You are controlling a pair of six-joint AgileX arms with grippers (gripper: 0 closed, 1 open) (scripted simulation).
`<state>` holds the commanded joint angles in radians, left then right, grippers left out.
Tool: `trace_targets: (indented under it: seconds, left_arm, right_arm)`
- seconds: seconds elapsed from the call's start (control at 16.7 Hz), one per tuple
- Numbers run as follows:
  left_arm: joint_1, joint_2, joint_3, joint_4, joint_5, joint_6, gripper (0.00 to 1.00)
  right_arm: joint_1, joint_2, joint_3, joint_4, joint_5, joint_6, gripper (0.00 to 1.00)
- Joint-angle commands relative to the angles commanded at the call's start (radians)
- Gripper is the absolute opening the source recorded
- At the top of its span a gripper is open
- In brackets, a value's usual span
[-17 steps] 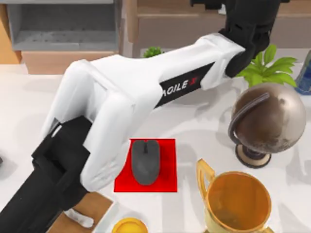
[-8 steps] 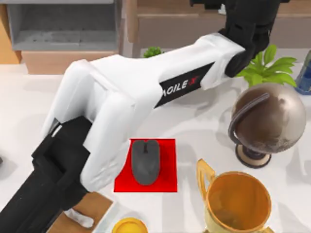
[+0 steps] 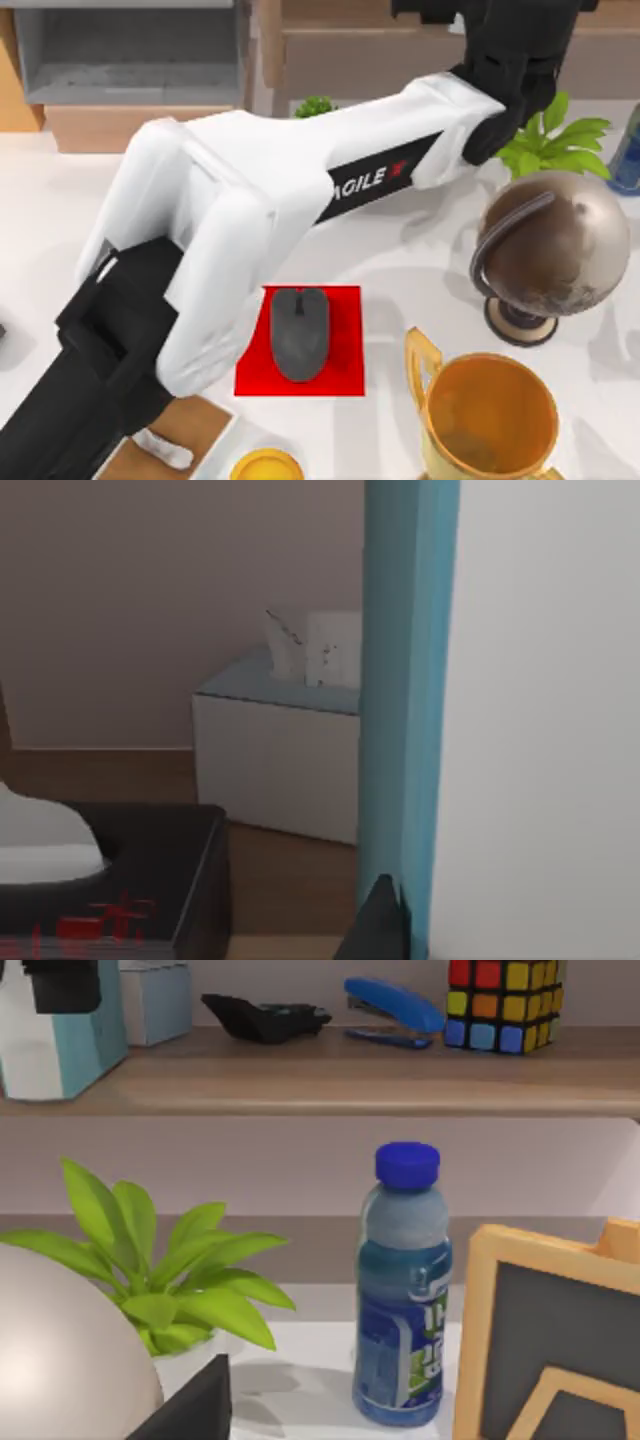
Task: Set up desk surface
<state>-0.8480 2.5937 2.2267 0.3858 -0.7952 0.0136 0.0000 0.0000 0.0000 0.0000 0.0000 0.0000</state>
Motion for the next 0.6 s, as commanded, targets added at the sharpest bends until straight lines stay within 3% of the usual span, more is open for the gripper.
trace_targets:
  seconds: [0.36,0.6]
  left_arm:
    - [-0.036,-0.118,-0.174,0.066,-0.039,0.003,0.0]
    - [-0.032,-0.119,-0.178,0.066,-0.039,0.004,0.0]
  right_arm:
    - [0.0,0.0,0.0,0.0,0.0,0.0,1.0]
    - [0.0,0.0,0.0,0.0,0.0,0.0,1.0]
